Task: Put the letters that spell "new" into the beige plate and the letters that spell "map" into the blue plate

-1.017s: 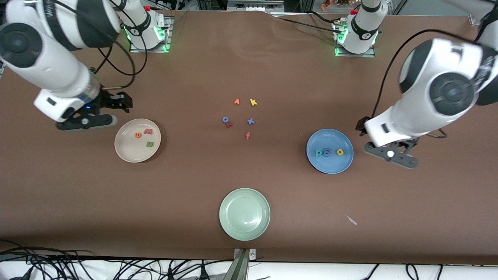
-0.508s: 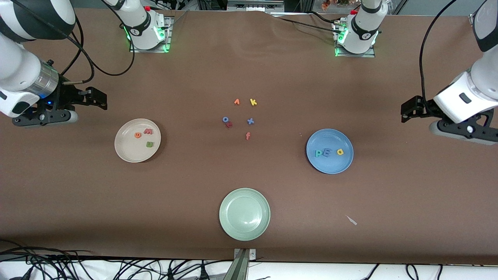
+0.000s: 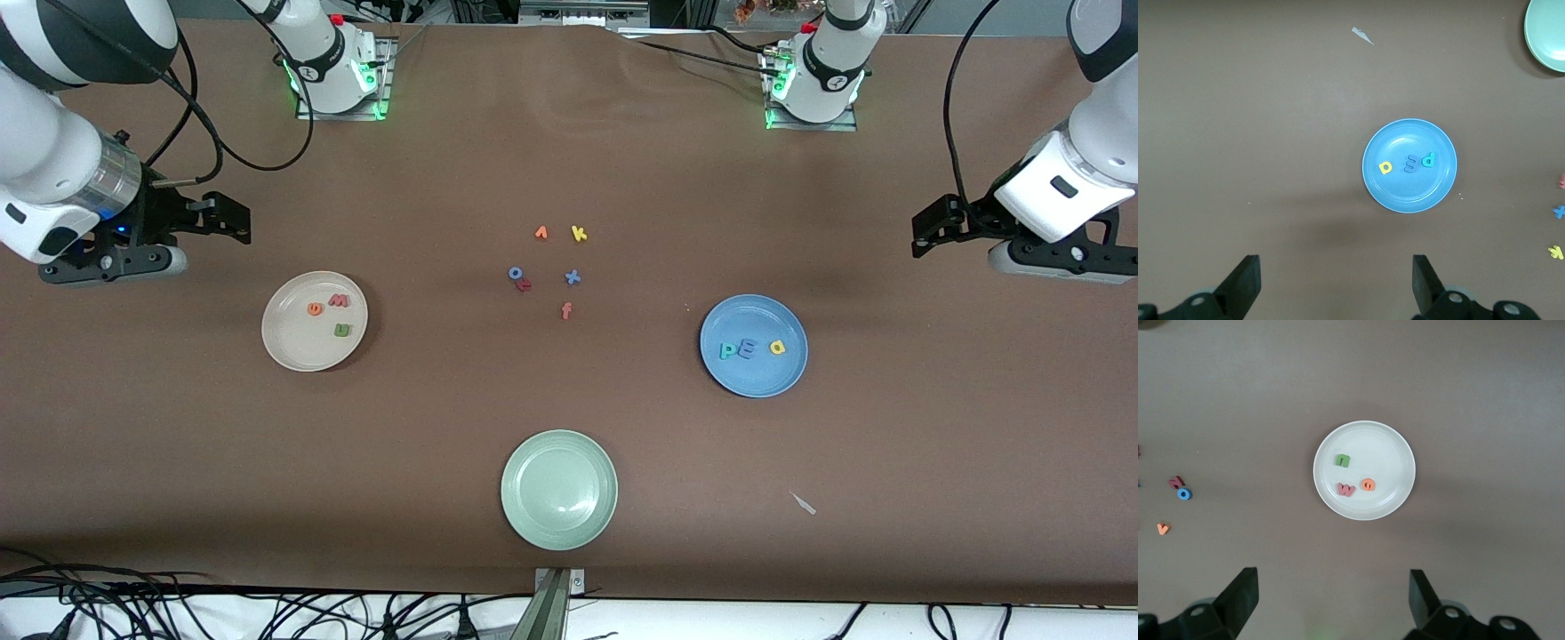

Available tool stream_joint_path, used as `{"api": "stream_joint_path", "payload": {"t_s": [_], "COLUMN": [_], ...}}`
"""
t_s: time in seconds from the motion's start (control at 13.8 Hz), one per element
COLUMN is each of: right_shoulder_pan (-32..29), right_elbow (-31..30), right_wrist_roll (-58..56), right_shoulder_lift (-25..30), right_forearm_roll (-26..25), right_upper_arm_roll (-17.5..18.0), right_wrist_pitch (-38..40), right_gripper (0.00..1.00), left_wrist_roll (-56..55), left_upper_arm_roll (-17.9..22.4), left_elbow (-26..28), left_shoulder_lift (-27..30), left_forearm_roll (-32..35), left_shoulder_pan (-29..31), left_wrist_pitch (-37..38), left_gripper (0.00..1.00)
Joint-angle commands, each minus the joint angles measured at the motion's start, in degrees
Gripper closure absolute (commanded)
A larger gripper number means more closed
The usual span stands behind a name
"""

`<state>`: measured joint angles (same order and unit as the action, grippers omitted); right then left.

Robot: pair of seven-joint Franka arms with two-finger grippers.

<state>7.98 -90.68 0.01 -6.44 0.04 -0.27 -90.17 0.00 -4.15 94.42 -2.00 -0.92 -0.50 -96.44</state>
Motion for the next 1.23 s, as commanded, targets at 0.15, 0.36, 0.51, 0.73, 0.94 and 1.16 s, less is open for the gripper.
{"api": "stream_joint_path", "payload": {"t_s": [0.15, 0.36, 0.51, 0.73, 0.94, 1.16], "right_shoulder_pan": [-0.9, -0.9, -0.9, -0.9, -0.9, -0.9], "right_elbow": [0.5, 0.5, 0.5, 0.6, 1.9, 3.0], "right_wrist_roll": [0.1, 0.2, 0.3, -0.6, -0.8, -0.9], "right_shoulder_lift": [1.0, 1.1, 1.1, 1.1, 1.0, 0.5], "right_forearm_roll": [0.5, 0.7, 0.8, 0.8, 0.7, 0.2], "right_upper_arm_roll": [-0.8, -1.4, -1.4, -1.4, -1.4, -1.4], "right_wrist_pitch": [3.6, 4.9, 5.0, 4.9, 4.9, 4.9], "right_gripper": [0.0, 0.0, 0.0, 0.0, 0.0, 0.0], "left_wrist_roll": [-1.9, -2.5, -3.5, -3.8, -3.8, -3.8], "left_upper_arm_roll": [0.6, 2.0, 5.2, 4.2, 3.7, -1.4], "left_elbow": [0.8, 0.7, 0.7, 0.7, 1.0, 0.9], "left_shoulder_lift": [1.6, 1.0, 0.9, 0.9, 1.2, 1.2], "left_forearm_roll": [-1.7, -1.5, -1.5, -1.6, -1.5, -0.5], "left_shoulder_pan": [-0.1, -1.3, -4.0, -2.1, -1.7, 2.6], "left_wrist_pitch": [3.4, 3.1, 3.1, 2.9, 3.0, 2.9], "left_gripper": [0.0, 0.0, 0.0, 0.0, 0.0, 0.0]}}
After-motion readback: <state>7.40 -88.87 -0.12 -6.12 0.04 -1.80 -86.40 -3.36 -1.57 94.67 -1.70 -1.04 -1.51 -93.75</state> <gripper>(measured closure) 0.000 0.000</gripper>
